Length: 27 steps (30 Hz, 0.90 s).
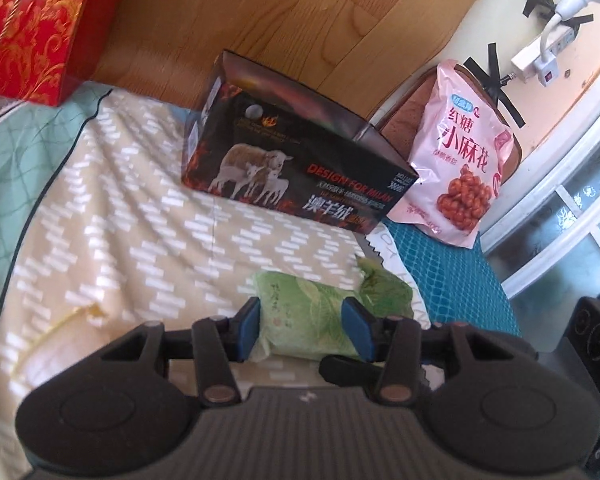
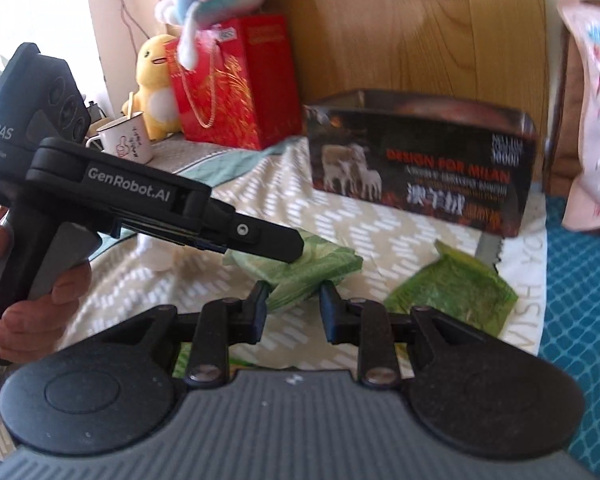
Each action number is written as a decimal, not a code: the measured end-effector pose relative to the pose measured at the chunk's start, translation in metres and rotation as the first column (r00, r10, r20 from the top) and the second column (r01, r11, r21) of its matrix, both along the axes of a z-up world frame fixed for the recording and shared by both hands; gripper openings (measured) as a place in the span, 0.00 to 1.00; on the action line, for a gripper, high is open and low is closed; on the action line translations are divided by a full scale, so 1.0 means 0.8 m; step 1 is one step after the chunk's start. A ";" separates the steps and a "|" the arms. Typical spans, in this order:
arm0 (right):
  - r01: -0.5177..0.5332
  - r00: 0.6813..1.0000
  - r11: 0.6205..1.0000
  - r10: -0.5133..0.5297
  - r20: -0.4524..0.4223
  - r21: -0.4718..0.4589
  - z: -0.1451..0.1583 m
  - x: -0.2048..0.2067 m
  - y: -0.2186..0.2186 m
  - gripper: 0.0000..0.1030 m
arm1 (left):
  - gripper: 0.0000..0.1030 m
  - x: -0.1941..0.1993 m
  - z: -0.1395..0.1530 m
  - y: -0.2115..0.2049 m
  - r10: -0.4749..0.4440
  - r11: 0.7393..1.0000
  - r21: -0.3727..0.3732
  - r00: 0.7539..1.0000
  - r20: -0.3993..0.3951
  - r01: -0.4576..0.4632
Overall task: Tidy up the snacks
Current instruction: 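Lower the leaf-print pack into the tin box and open the left gripper, then grasp the white plastic cup with the left gripper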
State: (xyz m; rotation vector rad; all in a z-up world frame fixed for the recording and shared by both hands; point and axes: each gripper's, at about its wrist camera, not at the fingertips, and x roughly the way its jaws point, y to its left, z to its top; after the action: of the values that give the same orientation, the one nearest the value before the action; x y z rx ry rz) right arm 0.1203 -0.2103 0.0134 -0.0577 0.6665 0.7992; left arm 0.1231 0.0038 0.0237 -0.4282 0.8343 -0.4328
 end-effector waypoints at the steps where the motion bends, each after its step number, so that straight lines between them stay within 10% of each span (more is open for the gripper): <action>1: 0.003 1.000 1.000 -0.003 -0.007 0.013 0.001 0.003 -0.002 0.30 | 0.43 0.002 0.005 -0.001 -0.002 1.000 0.002 1.000 0.010 0.002; 13: 0.087 0.962 0.994 -0.101 0.254 0.067 0.075 0.095 0.044 0.38 | 0.54 0.111 0.097 -0.008 0.128 0.986 0.069 0.960 0.249 -0.150; 18: 0.132 0.973 0.986 -0.149 0.175 0.104 0.065 0.117 0.040 0.44 | 0.54 0.130 0.076 0.011 0.149 0.985 0.060 0.976 0.158 -0.160; 27: 0.041 0.996 0.981 -0.056 0.075 0.188 0.045 0.046 -0.020 0.48 | 0.55 0.021 0.073 0.100 0.192 0.981 -0.046 0.970 0.151 -0.187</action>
State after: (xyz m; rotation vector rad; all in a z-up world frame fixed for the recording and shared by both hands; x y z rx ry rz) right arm 0.1574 -0.2260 0.0496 0.0960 0.5134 0.8053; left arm 0.1398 0.0836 0.0818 -0.4921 0.6299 -0.2972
